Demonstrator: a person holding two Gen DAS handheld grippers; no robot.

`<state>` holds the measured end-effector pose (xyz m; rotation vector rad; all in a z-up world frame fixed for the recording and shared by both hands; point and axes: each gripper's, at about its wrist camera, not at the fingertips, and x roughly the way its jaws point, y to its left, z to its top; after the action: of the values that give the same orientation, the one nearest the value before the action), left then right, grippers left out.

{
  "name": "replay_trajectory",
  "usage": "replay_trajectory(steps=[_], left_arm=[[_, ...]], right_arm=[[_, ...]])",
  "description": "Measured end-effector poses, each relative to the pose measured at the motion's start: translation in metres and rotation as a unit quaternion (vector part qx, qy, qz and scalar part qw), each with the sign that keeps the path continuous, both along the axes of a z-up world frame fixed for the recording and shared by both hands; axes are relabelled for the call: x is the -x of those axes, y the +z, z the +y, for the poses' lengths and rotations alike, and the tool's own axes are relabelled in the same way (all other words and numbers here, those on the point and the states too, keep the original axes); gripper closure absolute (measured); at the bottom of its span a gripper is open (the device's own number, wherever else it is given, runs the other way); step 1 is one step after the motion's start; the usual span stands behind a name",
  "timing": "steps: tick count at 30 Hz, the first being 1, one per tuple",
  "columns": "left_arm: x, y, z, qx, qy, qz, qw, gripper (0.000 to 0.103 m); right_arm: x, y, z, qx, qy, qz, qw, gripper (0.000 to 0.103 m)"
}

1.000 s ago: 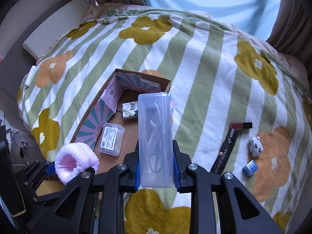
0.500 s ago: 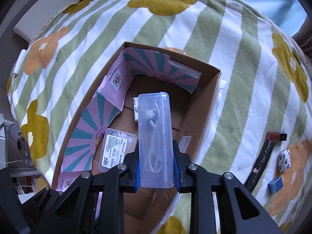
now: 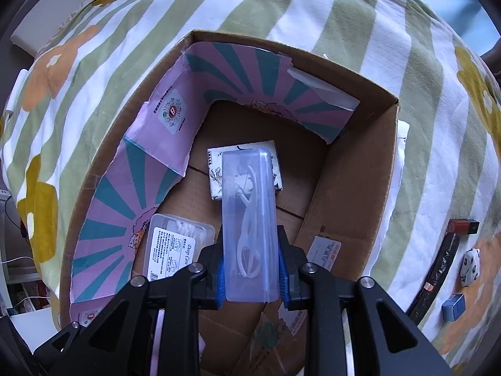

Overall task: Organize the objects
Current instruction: 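Lower both items into the box and open both tools to release them, then lift both open tools out of the box toward the black tube and lipstick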

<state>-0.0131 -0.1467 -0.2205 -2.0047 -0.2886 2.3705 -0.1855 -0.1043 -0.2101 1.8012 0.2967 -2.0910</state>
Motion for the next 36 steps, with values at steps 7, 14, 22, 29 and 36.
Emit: replay_trajectory(steps=[7,14,22,29,36], left_arm=[[0.003,0.006,0.005,0.008,-0.014,0.011,0.9998,0.022],[0.002,0.014,0.016,-0.003,-0.019,0.020,0.9996,0.005],[-0.001,0.018,0.014,-0.008,-0.005,0.021,0.9997,0.005],[-0.004,0.033,0.017,-0.003,-0.009,0.033,0.9994,0.005],[-0.003,0.062,0.018,0.003,-0.014,0.056,0.9983,0.005]], right_arm=[[-0.001,0.004,0.001,0.020,0.000,-0.010,1.000,0.069],[-0.007,0.017,0.006,0.058,0.000,0.003,0.998,0.016],[-0.007,0.021,0.006,0.062,0.003,0.010,0.998,0.016],[-0.012,0.041,0.008,0.067,0.003,0.022,0.998,0.016],[-0.021,0.077,0.027,0.073,-0.007,0.041,0.996,0.016]])
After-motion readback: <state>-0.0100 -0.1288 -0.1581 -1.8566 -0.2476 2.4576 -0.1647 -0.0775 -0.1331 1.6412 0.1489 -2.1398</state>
